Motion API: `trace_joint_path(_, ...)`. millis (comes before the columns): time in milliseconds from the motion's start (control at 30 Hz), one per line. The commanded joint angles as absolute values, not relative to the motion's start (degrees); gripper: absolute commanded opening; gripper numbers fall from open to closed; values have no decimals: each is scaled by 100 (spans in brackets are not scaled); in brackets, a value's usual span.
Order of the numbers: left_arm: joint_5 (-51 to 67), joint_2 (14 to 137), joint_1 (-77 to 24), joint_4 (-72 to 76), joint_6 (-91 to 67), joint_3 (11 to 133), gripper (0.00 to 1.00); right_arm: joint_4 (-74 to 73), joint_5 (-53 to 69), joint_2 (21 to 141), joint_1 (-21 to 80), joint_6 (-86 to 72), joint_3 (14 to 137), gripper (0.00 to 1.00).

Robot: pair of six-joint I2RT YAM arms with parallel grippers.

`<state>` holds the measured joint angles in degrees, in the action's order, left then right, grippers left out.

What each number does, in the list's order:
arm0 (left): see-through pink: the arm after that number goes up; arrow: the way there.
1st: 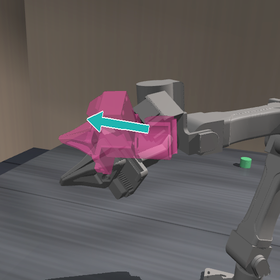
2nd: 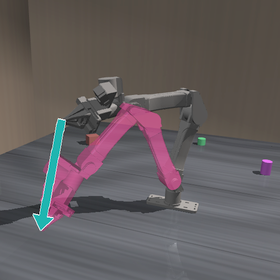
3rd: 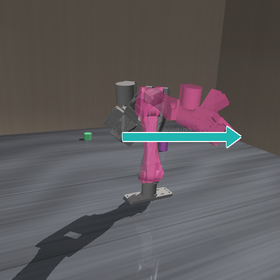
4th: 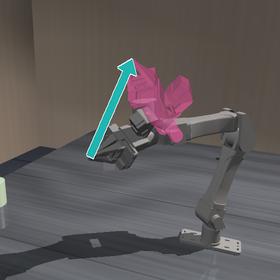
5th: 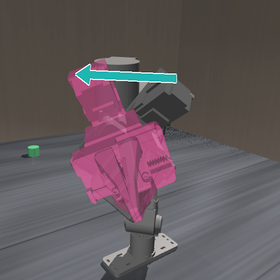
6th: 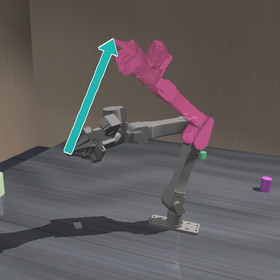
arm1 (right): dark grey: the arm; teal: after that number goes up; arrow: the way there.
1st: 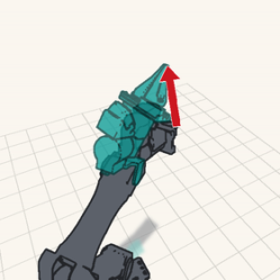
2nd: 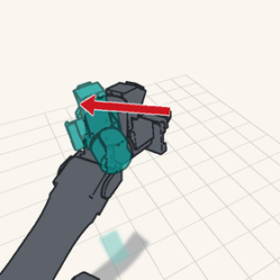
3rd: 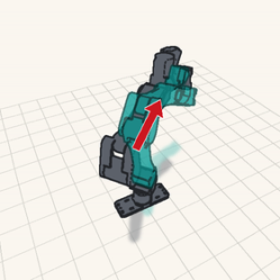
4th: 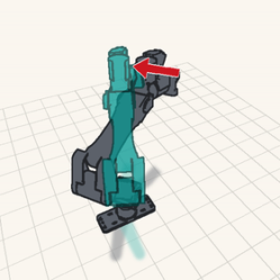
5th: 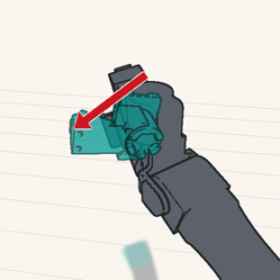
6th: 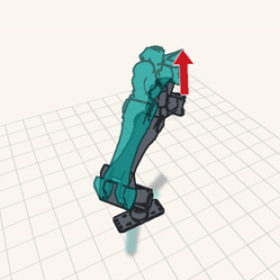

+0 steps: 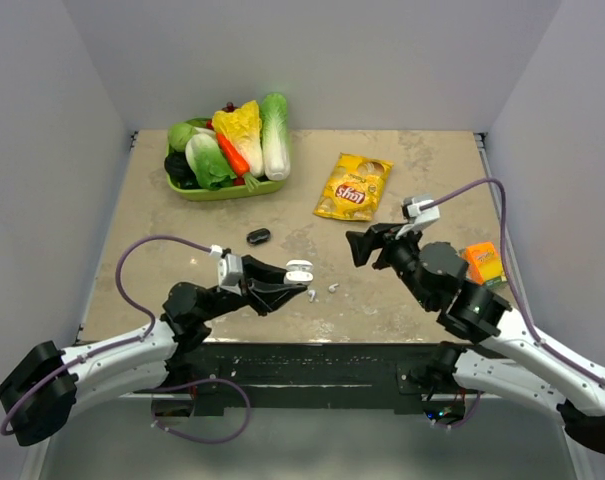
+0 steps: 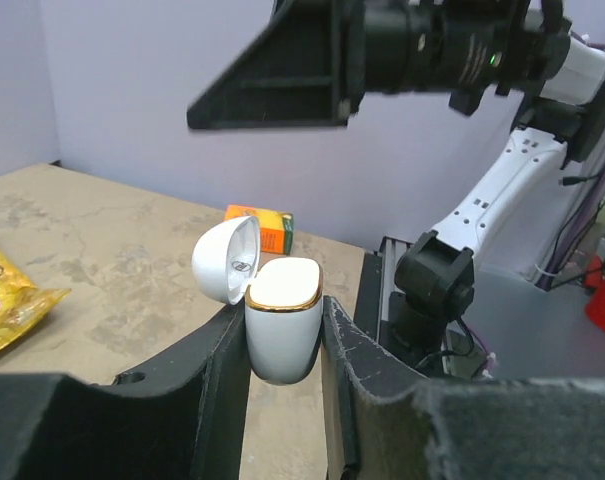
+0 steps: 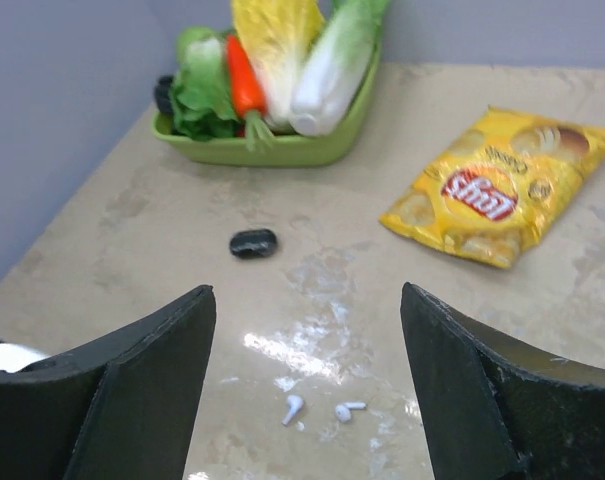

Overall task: Insert the wireless bluetooth earbuds into the charging case
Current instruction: Move the right earbud to the center of the board.

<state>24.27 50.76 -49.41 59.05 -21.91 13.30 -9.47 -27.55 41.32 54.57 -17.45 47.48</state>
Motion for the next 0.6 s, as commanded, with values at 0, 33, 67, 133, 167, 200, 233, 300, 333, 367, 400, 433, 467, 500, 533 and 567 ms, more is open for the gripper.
trace_joint_path(0, 1635, 4729, -5018, 6029, -1986, 1082, 0, -889, -2813, 4351, 5177, -2653, 4124, 78)
trace_joint_path(33, 1600, 4685, -5019, 6029, -1986, 1064, 0, -827, -2682, 4324, 5177, -2698, 4018, 77)
trace_joint_path(67, 1565, 4624, -5019, 5986, -1952, 1063, 0, -765, -2655, 4307, 5177, -2750, 3921, 77)
trace_joint_path(133, 1486, 4544, -5027, 5758, -1934, 1107, 0, -703, -2672, 4280, 5177, -2839, 3753, 77)
trace_joint_path(167, 1407, 4474, -5027, 5713, -1899, 1107, 0, -686, -2681, 4298, 5185, -2839, 3718, 77)
trace_joint_path(200, 1354, 4430, -5019, 5643, -1890, 1099, 0, -668, -2689, 4350, 5177, -2795, 3683, 77)
trace_joint_path(233, 1284, 4386, -5027, 5556, -1881, 1090, 0, -685, -2698, 4403, 5177, -2769, 3691, 77)
trace_joint_path(300, 1055, 4272, -5027, 5441, -1863, 1081, 0, -729, -2751, 4578, 5177, -2672, 3691, 76)
trace_joint_path(333, 1002, 4237, -5027, 5301, -1855, 1090, 0, -729, -2786, 4640, 5177, -2672, 3674, 75)
trace_joint_path(367, 906, 4158, -5027, 5239, -1846, 1090, 0, -712, -2804, 4702, 5177, -2654, 3648, 75)
trace_joint_path(400, 870, 4114, -5027, 5186, -1846, 1081, 0, -608, -2769, 4763, 5177, -2611, 3560, 75)
trace_joint_path(433, 835, 4061, -5027, 5116, -1846, 1072, 0, -572, -2682, 4920, 5177, -2602, 3542, 74)
trace_joint_path(467, 809, 3982, -5027, 5115, -1828, 1046, 0, -545, -2568, 5026, 5177, -2584, 3533, 74)
trace_joint_path(500, 782, 3921, -5027, 5089, -1819, 1028, 0, -510, -2506, 5132, 5177, -2575, 3542, 73)
trace_joint_path(533, 756, 3842, -5027, 5002, -1802, 1028, 0, -492, -2444, 5394, 5177, -2575, 3551, 73)
trace_joint_path(567, 686, 3806, -5036, 4923, -1767, 1063, 0, -475, -2426, 5527, 5168, -2584, 3559, 72)
